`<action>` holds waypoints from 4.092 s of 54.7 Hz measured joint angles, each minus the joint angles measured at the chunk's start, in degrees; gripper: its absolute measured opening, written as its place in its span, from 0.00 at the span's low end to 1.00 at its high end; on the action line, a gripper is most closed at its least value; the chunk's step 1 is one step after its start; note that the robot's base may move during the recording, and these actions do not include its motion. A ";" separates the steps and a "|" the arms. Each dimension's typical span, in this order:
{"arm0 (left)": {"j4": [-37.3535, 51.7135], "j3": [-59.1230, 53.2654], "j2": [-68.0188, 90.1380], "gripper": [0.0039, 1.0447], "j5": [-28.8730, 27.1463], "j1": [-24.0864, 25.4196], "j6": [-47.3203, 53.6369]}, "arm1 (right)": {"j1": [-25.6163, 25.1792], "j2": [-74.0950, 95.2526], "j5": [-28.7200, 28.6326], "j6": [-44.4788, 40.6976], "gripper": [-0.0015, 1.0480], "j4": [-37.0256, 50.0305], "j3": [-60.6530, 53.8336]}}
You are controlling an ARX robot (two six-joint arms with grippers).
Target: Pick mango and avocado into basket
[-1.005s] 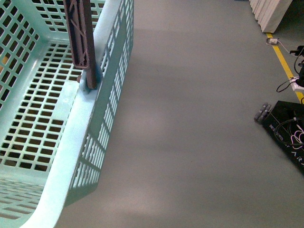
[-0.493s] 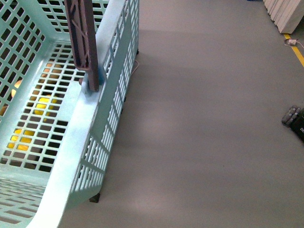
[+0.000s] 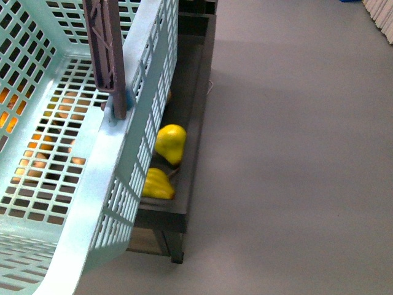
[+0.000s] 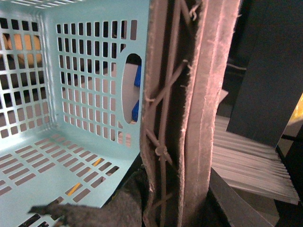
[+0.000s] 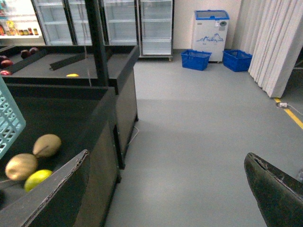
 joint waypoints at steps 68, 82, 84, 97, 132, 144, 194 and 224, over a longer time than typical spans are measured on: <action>0.00 -0.07 -0.02 0.18 -0.02 0.04 0.09 | 0.00 -0.04 -0.11 -0.02 0.92 -0.07 0.00; 0.00 -0.07 -0.02 0.18 -0.13 0.04 0.09 | 0.00 -0.02 0.04 -0.02 0.92 -0.04 0.00; 0.00 -0.07 -0.02 0.18 -0.11 0.04 0.09 | 0.00 -0.07 -0.17 0.00 0.92 -0.02 0.00; 0.00 -0.07 -0.02 0.18 -0.09 0.04 0.07 | 0.00 -0.04 0.11 0.00 0.92 -0.02 0.00; 0.00 -0.07 -0.07 0.18 -0.09 0.04 0.11 | 0.00 -0.04 0.00 0.02 0.92 0.02 0.00; 0.00 -0.07 -0.04 0.18 0.02 0.04 0.13 | 0.00 -0.02 -0.07 0.00 0.92 -0.02 0.00; -14.51 10.01 7.65 0.18 4.63 -0.52 15.06 | -0.04 -0.04 -0.20 -0.02 0.92 -0.02 -0.02; -17.75 39.41 37.42 0.18 21.59 -17.92 31.65 | -0.04 -0.02 -0.09 -0.02 0.92 -0.02 -0.02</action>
